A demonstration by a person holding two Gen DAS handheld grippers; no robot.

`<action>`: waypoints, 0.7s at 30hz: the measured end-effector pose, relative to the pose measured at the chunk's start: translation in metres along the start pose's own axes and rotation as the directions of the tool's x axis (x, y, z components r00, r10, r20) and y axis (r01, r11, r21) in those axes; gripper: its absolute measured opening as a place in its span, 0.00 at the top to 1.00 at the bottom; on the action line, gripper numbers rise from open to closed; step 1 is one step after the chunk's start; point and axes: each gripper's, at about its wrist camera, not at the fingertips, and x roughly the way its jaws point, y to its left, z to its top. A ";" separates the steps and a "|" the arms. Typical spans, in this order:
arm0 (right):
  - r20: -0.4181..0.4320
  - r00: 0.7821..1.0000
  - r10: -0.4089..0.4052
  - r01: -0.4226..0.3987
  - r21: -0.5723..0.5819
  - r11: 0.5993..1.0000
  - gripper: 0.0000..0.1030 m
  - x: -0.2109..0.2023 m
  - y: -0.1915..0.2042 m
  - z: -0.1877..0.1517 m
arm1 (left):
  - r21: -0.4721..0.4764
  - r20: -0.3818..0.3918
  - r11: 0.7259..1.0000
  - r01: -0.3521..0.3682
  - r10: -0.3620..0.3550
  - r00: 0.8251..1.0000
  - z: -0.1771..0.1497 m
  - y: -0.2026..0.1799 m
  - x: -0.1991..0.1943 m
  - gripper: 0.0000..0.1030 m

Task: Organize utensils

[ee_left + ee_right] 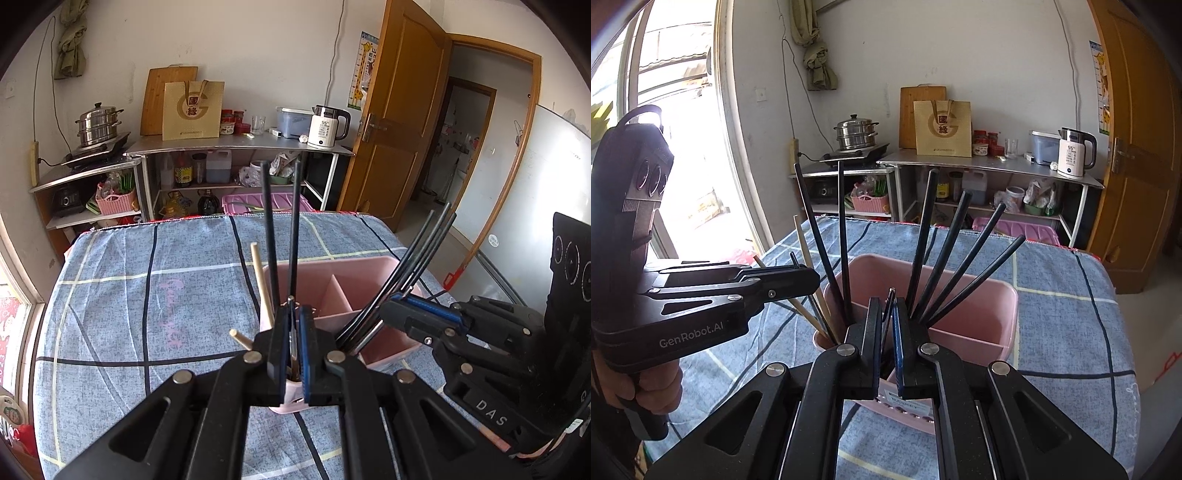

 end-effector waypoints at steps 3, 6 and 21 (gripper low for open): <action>0.022 1.000 -0.001 0.001 -0.005 1.000 0.87 -0.010 0.001 0.002 | -0.002 0.020 1.000 0.003 -0.003 1.000 0.002 0.000 -0.009 0.84; 0.042 0.999 -0.001 0.002 -0.012 1.000 0.87 -0.020 0.002 0.004 | 0.002 0.043 1.000 0.002 -0.002 0.999 0.003 -0.002 -0.020 0.81; 0.129 0.992 -0.011 0.008 0.023 1.000 0.66 -0.084 0.008 -0.022 | 0.015 0.159 0.998 -0.055 0.052 0.986 -0.038 -0.016 -0.086 0.69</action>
